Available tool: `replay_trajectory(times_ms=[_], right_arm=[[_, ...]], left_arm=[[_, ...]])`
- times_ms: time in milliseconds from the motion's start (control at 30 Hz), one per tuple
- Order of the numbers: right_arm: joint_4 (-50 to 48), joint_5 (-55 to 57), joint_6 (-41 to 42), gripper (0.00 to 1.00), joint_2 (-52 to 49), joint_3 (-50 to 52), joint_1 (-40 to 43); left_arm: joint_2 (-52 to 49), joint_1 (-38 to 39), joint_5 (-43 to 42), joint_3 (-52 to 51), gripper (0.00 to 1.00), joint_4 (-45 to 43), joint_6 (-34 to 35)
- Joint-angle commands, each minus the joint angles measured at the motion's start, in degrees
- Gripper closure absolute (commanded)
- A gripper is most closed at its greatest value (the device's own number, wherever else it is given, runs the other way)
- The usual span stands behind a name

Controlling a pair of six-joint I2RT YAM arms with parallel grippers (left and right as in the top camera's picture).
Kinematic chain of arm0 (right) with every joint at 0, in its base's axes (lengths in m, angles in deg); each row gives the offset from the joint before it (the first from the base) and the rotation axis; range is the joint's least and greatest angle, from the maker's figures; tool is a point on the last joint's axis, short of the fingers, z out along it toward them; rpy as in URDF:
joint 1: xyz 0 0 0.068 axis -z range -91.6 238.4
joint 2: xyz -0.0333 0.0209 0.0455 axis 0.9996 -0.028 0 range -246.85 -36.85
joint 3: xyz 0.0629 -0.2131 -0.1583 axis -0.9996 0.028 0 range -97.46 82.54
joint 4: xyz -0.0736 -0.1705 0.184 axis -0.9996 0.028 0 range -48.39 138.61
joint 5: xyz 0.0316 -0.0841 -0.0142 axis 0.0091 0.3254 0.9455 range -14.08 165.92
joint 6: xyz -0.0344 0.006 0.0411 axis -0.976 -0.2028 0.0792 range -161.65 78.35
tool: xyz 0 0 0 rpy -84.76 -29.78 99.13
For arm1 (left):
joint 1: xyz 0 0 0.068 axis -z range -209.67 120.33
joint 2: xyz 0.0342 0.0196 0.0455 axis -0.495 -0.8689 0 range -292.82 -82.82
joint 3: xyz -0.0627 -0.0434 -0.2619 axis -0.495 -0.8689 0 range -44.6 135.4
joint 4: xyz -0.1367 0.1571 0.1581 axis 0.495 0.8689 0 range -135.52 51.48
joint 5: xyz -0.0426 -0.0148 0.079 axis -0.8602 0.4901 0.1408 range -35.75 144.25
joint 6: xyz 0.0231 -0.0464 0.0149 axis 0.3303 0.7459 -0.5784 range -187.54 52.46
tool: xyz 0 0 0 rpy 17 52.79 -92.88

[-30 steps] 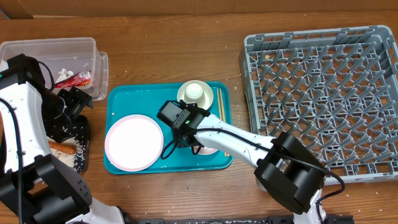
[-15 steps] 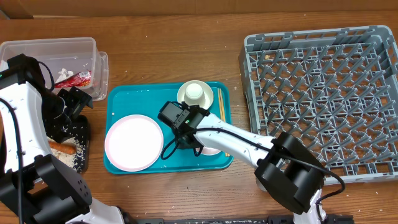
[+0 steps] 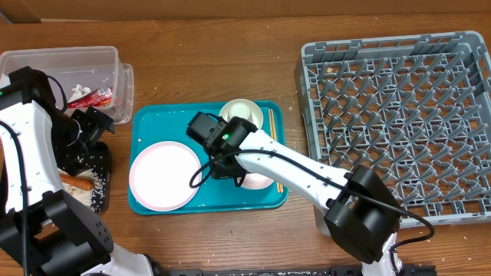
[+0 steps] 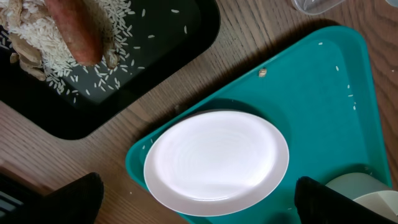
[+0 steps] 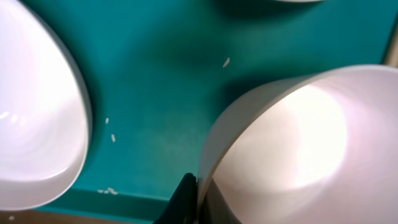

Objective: Sort waste into correct bins and load items into the dishwasher
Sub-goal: 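Lift the pink bowl and carry it right into the dish rack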

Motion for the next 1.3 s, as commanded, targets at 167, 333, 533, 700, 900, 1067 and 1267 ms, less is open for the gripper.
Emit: replay_trajectory(times_ms=[167,333,533,700,900,1067,1267], right_arm=[[3.76,2.56,-7.98,0.96,11.78,-5.64,3.52],[4.17,2.36,-13.11,0.96,18.45,-5.62,13.84],[0.39,-9.68,-25.51,0.96,20.74,-5.62,32.89],[-5.57,-31.95,-35.82,0.96,19.56,-5.57,49.7],[-16.06,-57.61,-37.03,0.96,15.12,-5.11,65.29],[-24.37,-70.58,-36.85,0.96,9.16,-5.07,71.87],[-27.56,-77.2,-36.81,0.96,3.17,-5.07,73.7]], left_arm=[[-0.09,-0.22,-0.44,-0.24,0.0,-0.02,0.7],[-0.09,-0.22,-0.42,-0.24,0.0,-0.04,0.7],[-0.09,-0.22,-0.42,-0.24,0.0,-0.02,0.72],[-0.09,-0.22,-0.42,-0.24,0.0,-0.02,0.72],[-0.09,-0.22,-0.42,-0.24,0.0,-0.02,0.7],[-0.09,-0.22,-0.42,-0.24,0.0,-0.02,0.7],[-0.09,-0.22,-0.42,-0.24,0.0,-0.02,0.7]])
